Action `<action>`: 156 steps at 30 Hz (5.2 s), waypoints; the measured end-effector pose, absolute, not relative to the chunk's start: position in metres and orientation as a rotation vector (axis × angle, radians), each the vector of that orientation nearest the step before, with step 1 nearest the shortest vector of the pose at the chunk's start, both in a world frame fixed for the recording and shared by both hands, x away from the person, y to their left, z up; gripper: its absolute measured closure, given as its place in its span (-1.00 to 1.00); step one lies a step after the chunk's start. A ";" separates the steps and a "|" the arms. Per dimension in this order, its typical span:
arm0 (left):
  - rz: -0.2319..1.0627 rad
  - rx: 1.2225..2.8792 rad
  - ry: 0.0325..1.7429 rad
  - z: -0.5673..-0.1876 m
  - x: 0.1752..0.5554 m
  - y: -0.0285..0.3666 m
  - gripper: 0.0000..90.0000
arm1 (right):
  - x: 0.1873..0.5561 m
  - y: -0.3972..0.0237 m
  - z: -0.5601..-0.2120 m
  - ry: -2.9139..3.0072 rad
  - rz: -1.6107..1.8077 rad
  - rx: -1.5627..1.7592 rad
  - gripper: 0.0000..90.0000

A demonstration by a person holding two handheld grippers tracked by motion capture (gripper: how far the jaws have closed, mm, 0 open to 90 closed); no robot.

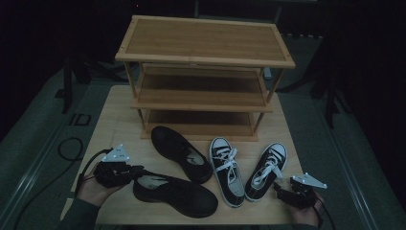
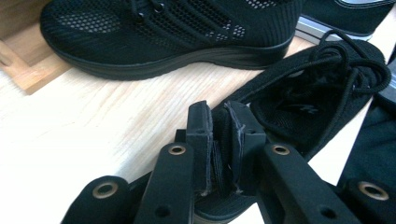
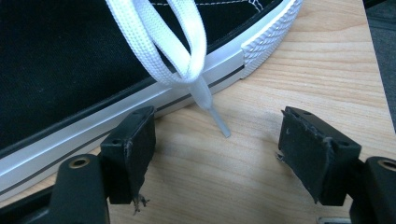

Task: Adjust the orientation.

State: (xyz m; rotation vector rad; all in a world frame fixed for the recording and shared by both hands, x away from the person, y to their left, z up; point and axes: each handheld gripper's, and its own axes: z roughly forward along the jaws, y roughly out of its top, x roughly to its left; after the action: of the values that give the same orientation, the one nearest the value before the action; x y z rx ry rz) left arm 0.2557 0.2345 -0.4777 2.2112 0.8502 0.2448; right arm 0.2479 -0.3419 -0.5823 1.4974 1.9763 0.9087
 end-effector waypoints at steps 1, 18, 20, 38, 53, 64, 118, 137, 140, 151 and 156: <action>0.249 2.209 0.857 -0.478 0.256 0.236 0.80 | 0.248 -0.342 -0.582 1.976 0.909 1.497 -0.40; 0.356 2.099 1.089 -0.478 0.257 0.302 0.85 | 0.248 -0.342 -0.582 1.975 0.908 1.500 -0.40; 0.370 2.089 1.117 -0.478 0.257 0.310 0.85 | 0.248 -0.342 -0.582 1.975 0.908 1.499 -0.40; 0.427 2.060 1.224 -0.477 0.231 0.340 0.85 | 0.248 -0.342 -0.582 1.973 0.908 1.501 -0.40; 0.446 2.054 1.234 -0.472 0.213 0.353 0.44 | 0.248 -0.342 -0.582 1.972 0.908 1.502 -0.40; 0.440 2.201 1.114 -0.465 0.240 0.315 0.26 | 0.248 -0.342 -0.582 1.972 0.908 1.502 -0.40; 0.487 2.074 1.360 -0.460 0.287 0.318 0.40 | 0.248 -0.342 -0.582 1.972 0.908 1.502 -0.40; 0.478 2.062 1.217 -0.449 0.284 0.304 0.27 | 0.248 -0.341 -0.582 1.971 0.907 1.503 -0.40; 0.468 2.060 1.189 -0.446 0.283 0.301 0.27 | 0.248 -0.341 -0.582 1.971 0.907 1.503 -0.40; 0.459 2.089 1.125 -0.436 0.283 0.283 0.27 | 0.248 -0.341 -0.582 1.971 0.907 1.503 -0.40; 0.450 2.106 1.076 -0.433 0.283 0.272 0.29 | 0.248 -0.341 -0.582 1.971 0.907 1.503 -0.40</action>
State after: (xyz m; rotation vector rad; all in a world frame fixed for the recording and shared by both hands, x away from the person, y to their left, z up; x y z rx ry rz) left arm 0.2828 0.2720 -0.4327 2.1060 1.0759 0.4496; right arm 0.2475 -0.3414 -0.5823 1.5027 1.9712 0.9070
